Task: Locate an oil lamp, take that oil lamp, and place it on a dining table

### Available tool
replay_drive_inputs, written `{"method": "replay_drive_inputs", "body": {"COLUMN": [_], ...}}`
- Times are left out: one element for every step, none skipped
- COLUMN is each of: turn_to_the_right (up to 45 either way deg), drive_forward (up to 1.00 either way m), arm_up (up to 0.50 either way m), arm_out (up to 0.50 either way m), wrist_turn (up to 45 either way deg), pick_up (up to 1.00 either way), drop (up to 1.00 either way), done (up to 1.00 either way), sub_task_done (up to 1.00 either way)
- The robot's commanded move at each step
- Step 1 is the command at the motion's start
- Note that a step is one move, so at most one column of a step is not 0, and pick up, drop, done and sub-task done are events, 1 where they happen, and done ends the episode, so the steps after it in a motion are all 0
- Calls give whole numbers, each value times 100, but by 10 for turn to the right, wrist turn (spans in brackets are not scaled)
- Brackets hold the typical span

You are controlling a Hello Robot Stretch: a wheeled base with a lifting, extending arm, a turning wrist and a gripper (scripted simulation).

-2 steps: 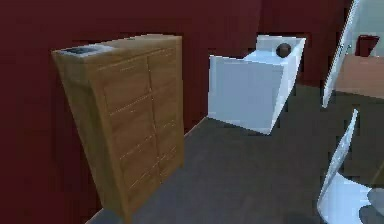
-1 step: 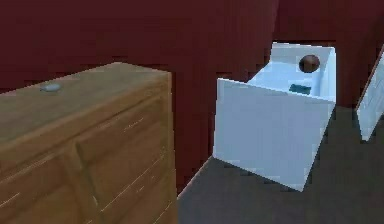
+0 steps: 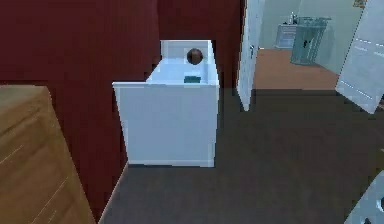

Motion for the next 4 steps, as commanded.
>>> {"method": "replay_drive_inputs", "body": {"turn_to_the_right": [0,390,0,0], "drive_forward": [75,0,75,100], "arm_up": [0,0,0,0], "arm_out": [0,0,0,0], "wrist_turn": [0,0,0,0], "pick_up": [0,0,0,0], "drop": [0,0,0,0], "done": [0,0,0,0], "sub_task_done": [0,0,0,0]}}
